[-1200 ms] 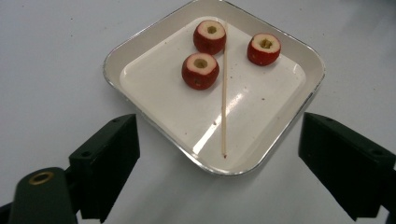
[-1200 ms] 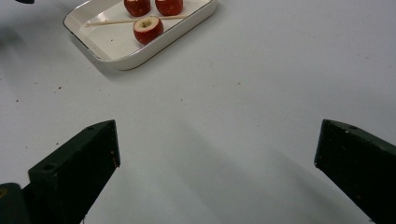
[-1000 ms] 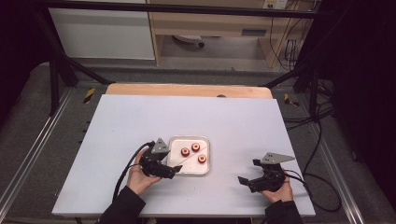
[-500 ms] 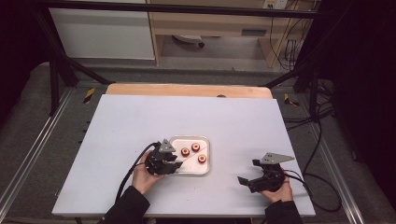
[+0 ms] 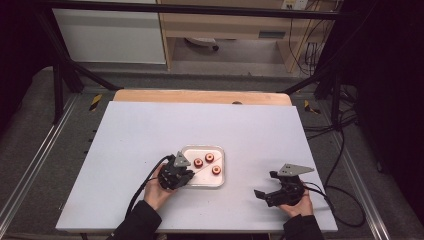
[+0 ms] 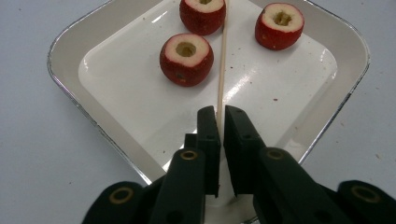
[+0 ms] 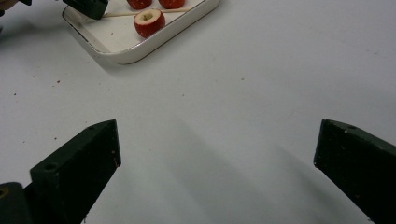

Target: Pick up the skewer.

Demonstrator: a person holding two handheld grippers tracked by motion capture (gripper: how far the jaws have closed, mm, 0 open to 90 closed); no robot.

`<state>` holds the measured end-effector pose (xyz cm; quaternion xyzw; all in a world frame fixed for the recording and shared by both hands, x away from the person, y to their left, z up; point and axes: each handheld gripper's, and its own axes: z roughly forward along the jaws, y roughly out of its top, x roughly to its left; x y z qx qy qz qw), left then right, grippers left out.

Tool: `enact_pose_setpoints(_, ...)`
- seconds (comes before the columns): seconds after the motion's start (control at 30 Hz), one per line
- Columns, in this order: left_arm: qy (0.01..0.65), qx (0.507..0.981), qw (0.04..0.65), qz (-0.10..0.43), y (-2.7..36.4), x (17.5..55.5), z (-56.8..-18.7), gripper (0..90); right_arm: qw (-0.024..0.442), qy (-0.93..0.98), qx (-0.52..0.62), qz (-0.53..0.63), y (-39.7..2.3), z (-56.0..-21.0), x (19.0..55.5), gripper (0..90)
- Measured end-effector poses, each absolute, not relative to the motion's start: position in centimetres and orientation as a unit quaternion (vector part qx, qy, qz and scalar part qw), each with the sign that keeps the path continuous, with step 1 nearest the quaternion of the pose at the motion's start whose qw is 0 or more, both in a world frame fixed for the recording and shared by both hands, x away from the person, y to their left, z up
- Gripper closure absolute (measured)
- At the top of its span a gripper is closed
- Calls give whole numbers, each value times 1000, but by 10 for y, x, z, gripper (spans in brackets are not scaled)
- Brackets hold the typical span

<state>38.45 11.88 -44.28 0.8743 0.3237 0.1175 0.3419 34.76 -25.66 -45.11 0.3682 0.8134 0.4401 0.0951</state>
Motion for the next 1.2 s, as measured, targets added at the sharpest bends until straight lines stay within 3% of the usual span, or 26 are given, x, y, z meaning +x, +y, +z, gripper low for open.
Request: enact_pose_setpoints(1.2,321,849,403,117,125,369,-417,888,109,821,361,429,-255,-450,348,14)
